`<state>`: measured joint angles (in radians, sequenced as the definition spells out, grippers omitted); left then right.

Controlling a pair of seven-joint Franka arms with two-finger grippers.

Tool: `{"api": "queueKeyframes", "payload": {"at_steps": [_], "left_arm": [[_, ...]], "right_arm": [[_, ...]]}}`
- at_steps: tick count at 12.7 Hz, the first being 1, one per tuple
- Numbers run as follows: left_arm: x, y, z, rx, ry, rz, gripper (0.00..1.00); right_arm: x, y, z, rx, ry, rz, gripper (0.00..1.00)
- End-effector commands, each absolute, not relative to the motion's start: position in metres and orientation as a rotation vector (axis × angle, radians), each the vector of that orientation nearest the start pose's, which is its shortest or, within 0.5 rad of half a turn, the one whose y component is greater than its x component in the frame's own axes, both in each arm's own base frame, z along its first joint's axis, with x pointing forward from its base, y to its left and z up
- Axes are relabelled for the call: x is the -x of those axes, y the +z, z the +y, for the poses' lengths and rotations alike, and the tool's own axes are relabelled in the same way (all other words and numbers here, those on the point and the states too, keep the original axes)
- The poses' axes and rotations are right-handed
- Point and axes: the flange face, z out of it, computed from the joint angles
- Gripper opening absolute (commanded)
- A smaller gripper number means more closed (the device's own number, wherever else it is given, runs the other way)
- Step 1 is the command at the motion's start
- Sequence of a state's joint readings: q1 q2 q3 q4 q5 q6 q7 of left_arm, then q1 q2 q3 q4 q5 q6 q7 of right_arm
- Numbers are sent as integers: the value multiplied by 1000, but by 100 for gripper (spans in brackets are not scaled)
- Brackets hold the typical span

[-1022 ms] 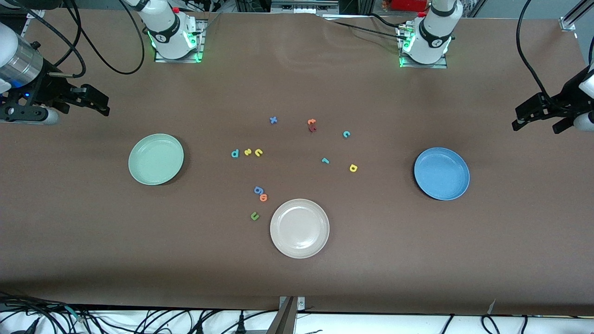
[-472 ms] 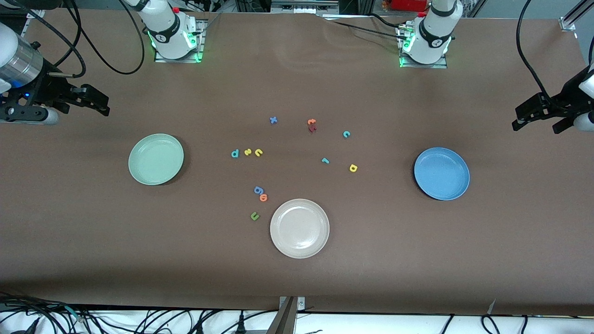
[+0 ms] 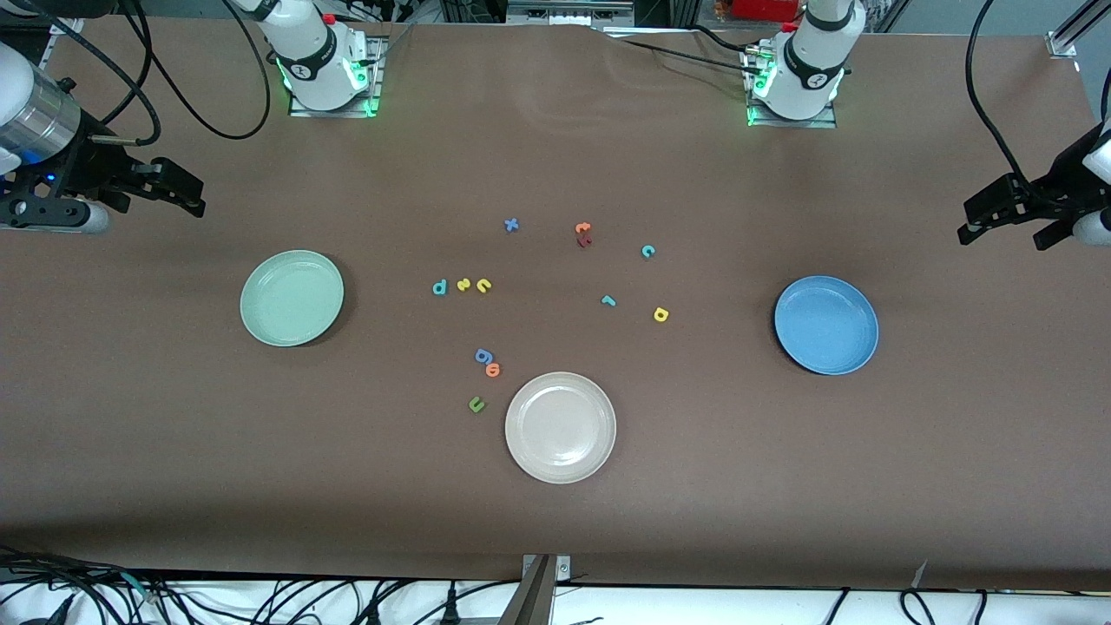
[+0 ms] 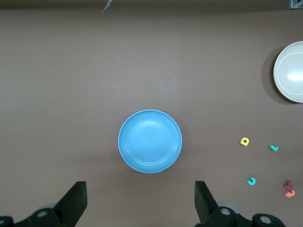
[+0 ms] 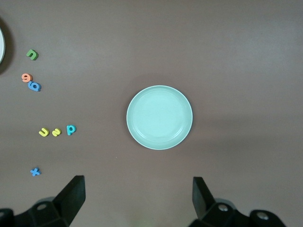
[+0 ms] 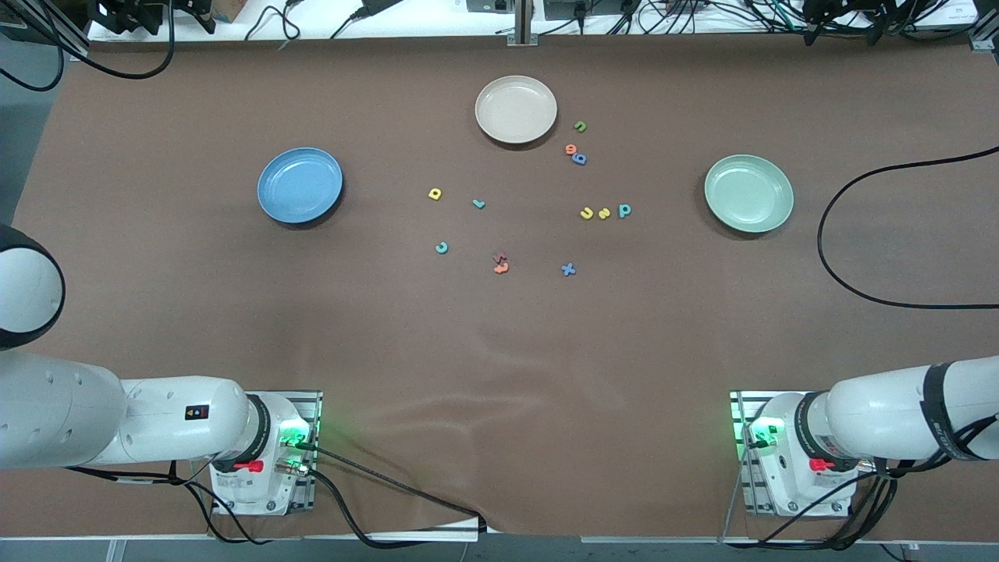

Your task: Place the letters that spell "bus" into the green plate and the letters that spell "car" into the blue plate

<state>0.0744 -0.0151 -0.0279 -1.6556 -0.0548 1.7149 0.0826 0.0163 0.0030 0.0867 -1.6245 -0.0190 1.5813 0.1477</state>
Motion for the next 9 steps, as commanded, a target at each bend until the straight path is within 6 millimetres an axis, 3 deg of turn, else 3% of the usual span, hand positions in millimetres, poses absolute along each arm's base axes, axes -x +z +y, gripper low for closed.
{"api": "queueKeyframes", "payload": {"at_steps": [1,4,7,9], "left_arm": [[-562,609,19,3204,-120,43,100],[-562,609,19,3204,-120,43,100],[-561,609,19,3204,-122,43,100],[-561,610,19,3204,-125,43,100]], "right_arm": [[-552,604,56,3179,66,79,100],[-550,604,57,3185,84,73,100],[-548,600,73,3188,102,36,100],[-550,583,90,3189,156,37,100]]}}
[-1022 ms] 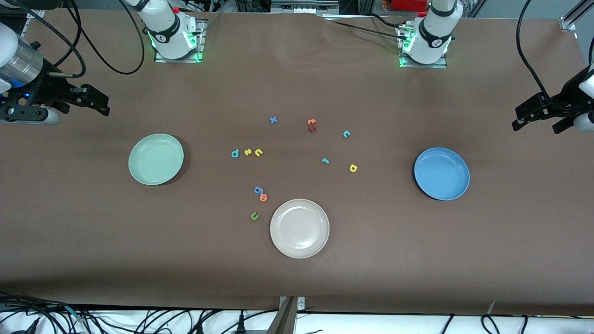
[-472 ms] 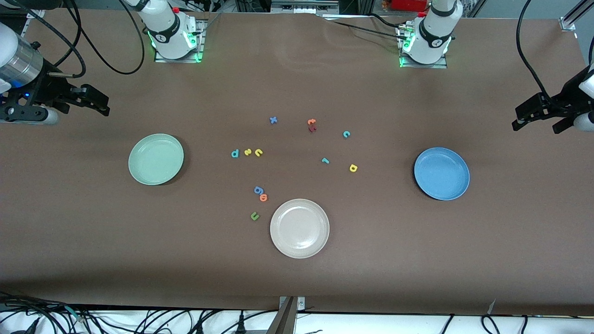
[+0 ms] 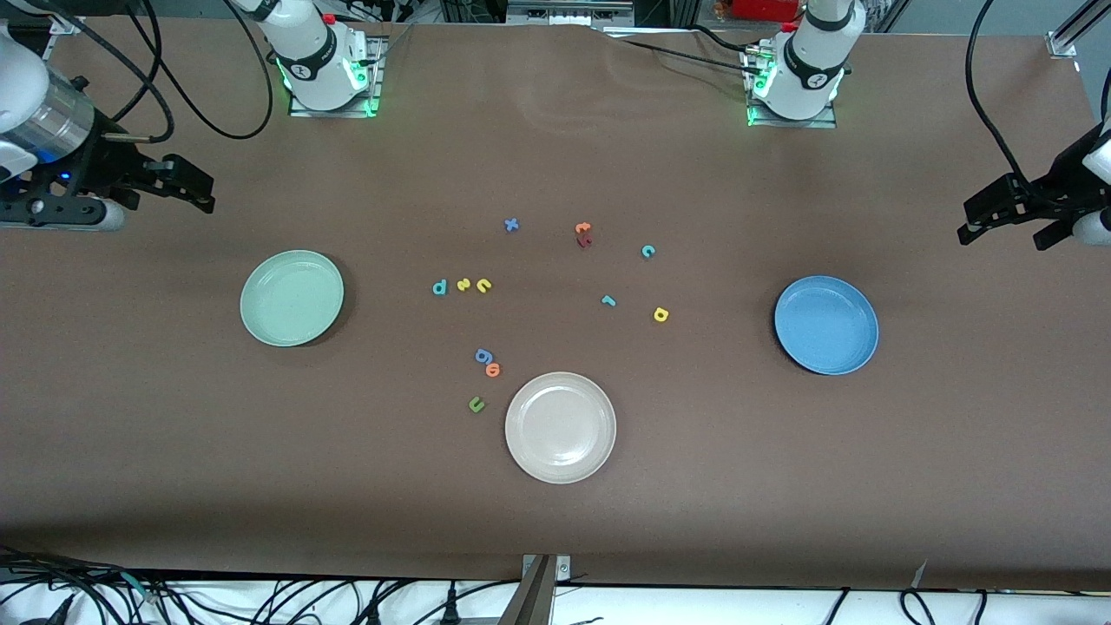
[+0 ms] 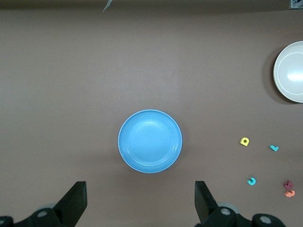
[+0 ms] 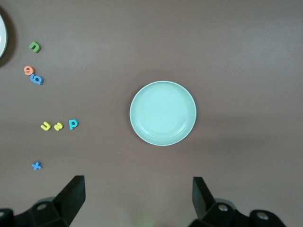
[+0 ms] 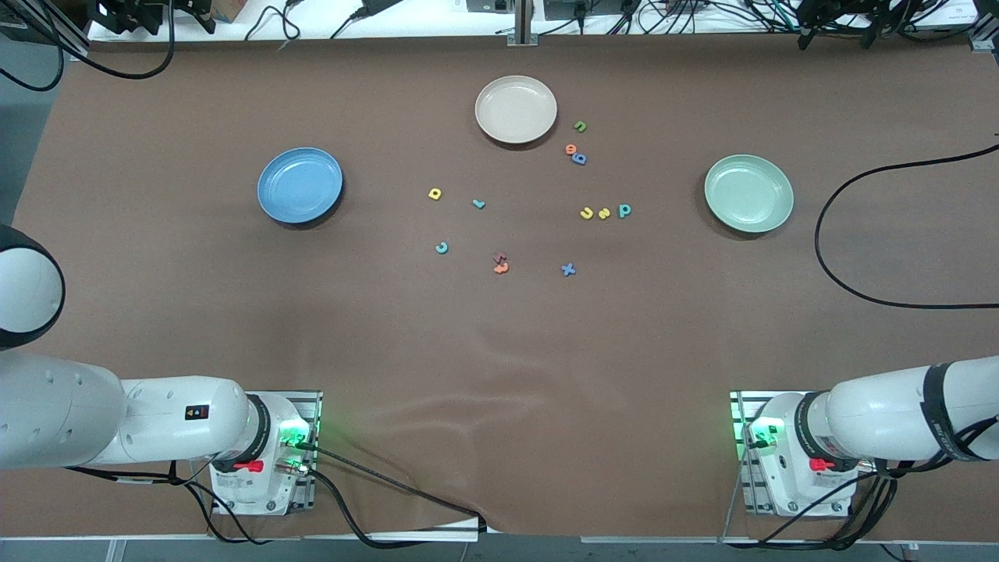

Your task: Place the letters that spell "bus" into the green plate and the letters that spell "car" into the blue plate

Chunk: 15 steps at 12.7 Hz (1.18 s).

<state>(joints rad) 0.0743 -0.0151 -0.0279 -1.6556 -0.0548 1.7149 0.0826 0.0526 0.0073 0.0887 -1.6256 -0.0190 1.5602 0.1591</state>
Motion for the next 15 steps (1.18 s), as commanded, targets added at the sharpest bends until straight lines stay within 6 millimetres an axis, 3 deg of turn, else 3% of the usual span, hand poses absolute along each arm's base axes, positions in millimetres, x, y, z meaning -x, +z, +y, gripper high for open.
{"api": "queueKeyframes", "payload": {"at_steps": [1,2,6,8,9,11,15], "left_arm": [[-561,609,19,3204,-122,43,100],[-561,610,19,3204,-125,41,100],[-565,601,16,3209,-93,40,100],[-571,588,17,3215,-60,45,100],[-579,571,16,3217,-12,44,100],[-584,550,14,3230,36,48,100],[-613,445,-55,3203,229,224,100]], "right_arm": [[-552,573,98,3186,186,23,100],[-555,561,108,3176,220,-2,100],[-557,488,197,3175,390,-220,100],[-558,441,232,3192,393,-179,100],[-553,414,254,3191,406,-248,100],[-538,383,306,3183,386,-392,100],[-533,325,362,3148,260,-531,100]]}}
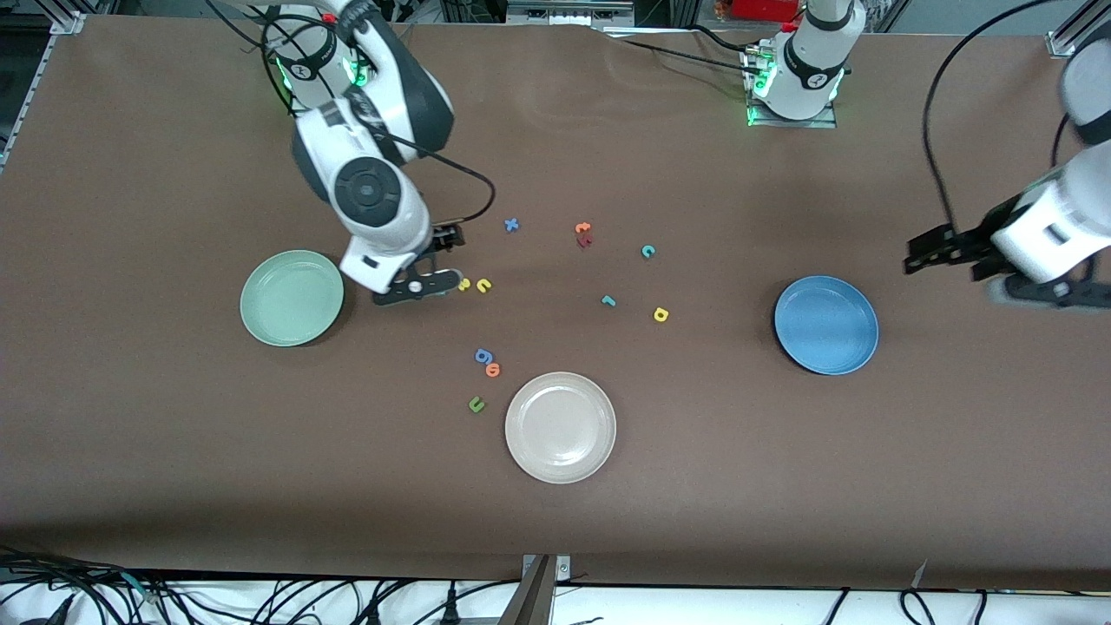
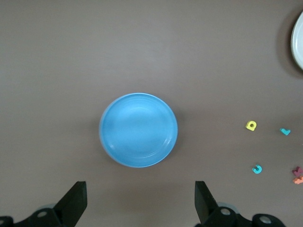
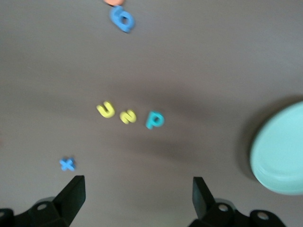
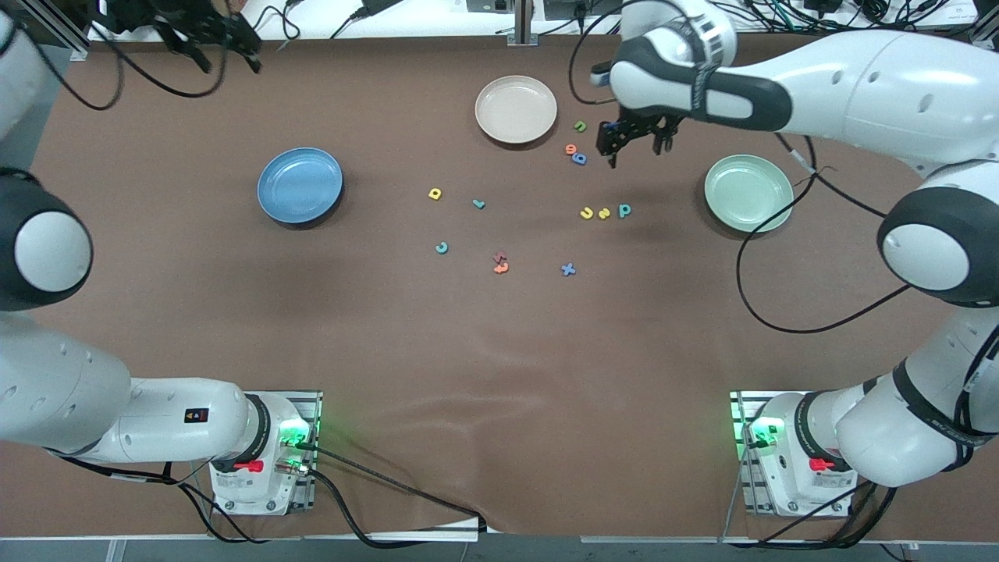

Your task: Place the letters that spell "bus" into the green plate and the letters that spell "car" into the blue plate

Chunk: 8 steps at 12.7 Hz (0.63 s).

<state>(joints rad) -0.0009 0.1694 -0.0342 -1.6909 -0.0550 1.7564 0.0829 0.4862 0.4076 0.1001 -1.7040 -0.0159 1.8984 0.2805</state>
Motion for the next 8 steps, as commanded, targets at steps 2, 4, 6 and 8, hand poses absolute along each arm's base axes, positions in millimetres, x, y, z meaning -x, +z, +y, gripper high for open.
{"api": "queueKeyframes", "payload": {"at_steps": [2,4,6,8], "left_arm": [[-616,420,-69,3202,278,245,100],[-616,395,-96,3187,340,309,100],[-622,370,-112,3173,329,369,100],[-627,355,-113,3175,317,392,100]], "right_arm": [[-530,299,377,3110,222,-674,99],[-526,270,375,3061,187,-825,97],[-517,241,373,3040,134,-846,84],[-504,216,378,3012,117,-918,72]]}}
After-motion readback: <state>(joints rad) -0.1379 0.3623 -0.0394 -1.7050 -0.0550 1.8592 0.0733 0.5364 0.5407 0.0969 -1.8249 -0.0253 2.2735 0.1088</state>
